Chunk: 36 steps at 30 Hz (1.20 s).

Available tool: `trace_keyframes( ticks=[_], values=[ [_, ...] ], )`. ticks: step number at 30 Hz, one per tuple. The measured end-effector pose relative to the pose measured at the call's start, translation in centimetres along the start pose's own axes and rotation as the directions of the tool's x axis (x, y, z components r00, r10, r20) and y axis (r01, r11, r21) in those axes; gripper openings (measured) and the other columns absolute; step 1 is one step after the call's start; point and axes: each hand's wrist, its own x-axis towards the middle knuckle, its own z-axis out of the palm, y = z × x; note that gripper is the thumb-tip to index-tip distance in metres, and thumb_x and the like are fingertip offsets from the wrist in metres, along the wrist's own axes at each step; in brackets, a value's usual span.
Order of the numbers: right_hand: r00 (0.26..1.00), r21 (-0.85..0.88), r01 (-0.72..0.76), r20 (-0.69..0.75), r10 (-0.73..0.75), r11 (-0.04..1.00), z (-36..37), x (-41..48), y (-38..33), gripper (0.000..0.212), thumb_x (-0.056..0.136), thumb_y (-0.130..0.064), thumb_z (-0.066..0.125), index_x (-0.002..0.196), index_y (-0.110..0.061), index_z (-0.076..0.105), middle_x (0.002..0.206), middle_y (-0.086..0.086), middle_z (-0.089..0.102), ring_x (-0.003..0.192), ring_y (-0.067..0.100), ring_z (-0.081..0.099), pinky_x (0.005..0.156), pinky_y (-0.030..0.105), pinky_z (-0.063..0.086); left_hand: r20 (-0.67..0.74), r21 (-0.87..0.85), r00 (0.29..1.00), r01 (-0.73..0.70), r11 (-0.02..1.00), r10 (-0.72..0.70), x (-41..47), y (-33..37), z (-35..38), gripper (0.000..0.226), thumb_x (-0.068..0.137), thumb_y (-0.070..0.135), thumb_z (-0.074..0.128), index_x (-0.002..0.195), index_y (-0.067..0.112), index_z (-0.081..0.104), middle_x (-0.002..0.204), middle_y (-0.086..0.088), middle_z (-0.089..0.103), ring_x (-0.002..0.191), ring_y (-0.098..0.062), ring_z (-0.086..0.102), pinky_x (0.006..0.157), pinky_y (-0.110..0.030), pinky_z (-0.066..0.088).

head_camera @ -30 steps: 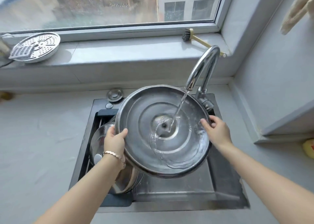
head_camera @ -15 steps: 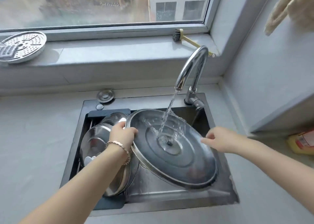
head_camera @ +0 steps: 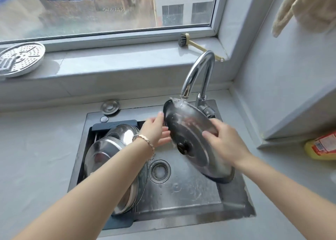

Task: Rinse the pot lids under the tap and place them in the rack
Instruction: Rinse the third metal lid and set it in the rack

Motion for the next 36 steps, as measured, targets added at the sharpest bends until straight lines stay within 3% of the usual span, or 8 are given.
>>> trace_keyframes(
  ticks=[5, 8, 12, 18, 23, 26, 32, 36],
  values=[
    [0.888, 0.539, -0.307, -0.133, 0.439, 0.784, -2.1, 2.3, 3.2, 0.02, 0.084, -0.005, 0.061, 0.068, -0.013, 0.053, 0.079, 0.013, 0.058, 0.071, 0.022, 0.054, 0.066, 0.032, 0.041, -0.02, 0.041, 0.922, 0.387, 0.921, -0.387, 0.8, -5.1, -1.9, 0.063, 0.097, 0.044, 0.03, 0.144, 0.003, 0.022, 0.144, -0.024, 0.035, 0.13, -0.037, 0.04, 0.105, -0.044, 0.037],
    [0.802, 0.739, -0.353, -0.078, 0.593, 0.574, -3.6, 3.0, 4.4, 0.013, 0.084, -0.002, 0.059, 0.073, -0.006, 0.054, 0.067, 0.011, 0.065, 0.054, 0.015, 0.063, 0.059, 0.028, 0.051, 0.016, 0.028, 0.871, 0.49, 0.871, -0.49, 0.0, -5.8, -2.4, 0.067, 0.096, 0.051, 0.027, 0.134, -0.003, 0.037, 0.128, -0.025, 0.05, 0.117, -0.036, 0.051, 0.096, -0.044, 0.041],
    [0.777, 0.879, -0.404, 0.183, 0.602, 0.254, -3.3, 2.7, 4.8, 0.016, 0.09, -0.006, 0.05, 0.08, -0.003, 0.062, 0.05, 0.001, 0.067, 0.044, 0.011, 0.065, 0.045, 0.024, 0.055, 0.084, -0.2, 0.943, 0.333, 0.921, -0.323, 0.2, -5.1, -3.9, 0.06, 0.095, 0.053, 0.024, 0.098, 0.004, 0.057, 0.088, -0.014, 0.063, 0.079, -0.027, 0.06, 0.068, -0.037, 0.05],
    [0.737, 0.809, -0.587, 0.519, 0.434, 0.03, 2.8, 1.5, 5.1, 0.041, 0.094, -0.017, 0.042, 0.073, 0.002, 0.072, 0.064, 0.014, 0.071, 0.057, 0.025, 0.07, 0.05, 0.036, 0.058, -0.495, 0.016, 0.868, -0.031, 0.999, 0.035, -0.1, -3.2, -8.3, 0.053, 0.094, 0.048, 0.031, 0.09, 0.003, 0.058, 0.091, -0.009, 0.055, 0.075, -0.022, 0.051, 0.072, -0.028, 0.041],
    [0.726, 0.753, -0.652, 0.587, 0.359, 0.089, 8.8, 3.5, 3.9, 0.036, 0.096, -0.024, 0.038, 0.103, -0.001, 0.065, 0.08, 0.013, 0.073, 0.073, 0.026, 0.07, 0.07, 0.034, 0.057, -0.574, 0.075, 0.755, -0.337, 0.939, 0.317, -2.5, -1.3, -9.3, 0.04, 0.099, 0.037, 0.03, 0.067, 0.02, 0.046, 0.062, 0.001, 0.049, 0.036, 0.002, 0.052, 0.033, -0.004, 0.033],
    [0.715, 0.721, -0.675, 0.587, 0.38, 0.158, 11.1, 5.4, 3.1, 0.035, 0.098, -0.025, 0.036, 0.089, -0.004, 0.062, 0.062, 0.006, 0.071, 0.071, 0.022, 0.066, 0.07, 0.032, 0.05, -0.6, 0.09, 0.697, -0.428, 0.899, 0.392, -2.7, -1.3, -9.8, 0.036, 0.096, 0.042, 0.037, 0.069, 0.024, 0.052, 0.057, -0.003, 0.056, 0.056, -0.018, 0.059, 0.052, -0.025, 0.051],
    [0.703, 0.184, -0.641, 0.53, 0.474, 0.745, 12.0, 5.3, 4.4, 0.029, 0.096, -0.025, 0.043, 0.072, -0.013, 0.054, 0.067, 0.003, 0.053, 0.054, 0.014, 0.053, 0.053, 0.022, 0.044, -0.459, 0.417, 0.635, -0.463, 0.782, 0.621, -2.7, 2.2, -7.2, 0.049, 0.097, 0.028, 0.039, 0.051, 0.013, 0.029, 0.05, -0.003, 0.029, 0.049, -0.019, 0.03, 0.044, -0.021, 0.026],
    [0.657, -0.133, -0.467, 0.61, 0.444, 0.874, 10.7, 3.4, 7.0, 0.03, 0.095, -0.018, 0.038, 0.106, -0.002, 0.061, 0.075, 0.001, 0.058, 0.061, 0.01, 0.056, 0.056, 0.019, 0.043, -0.305, 0.604, 0.736, -0.341, 0.72, 0.605, -1.6, 4.0, -4.2, 0.053, 0.097, 0.022, 0.039, 0.048, 0.011, 0.023, 0.048, -0.004, 0.023, 0.045, -0.017, 0.022, 0.038, -0.026, 0.023]
  ],
)
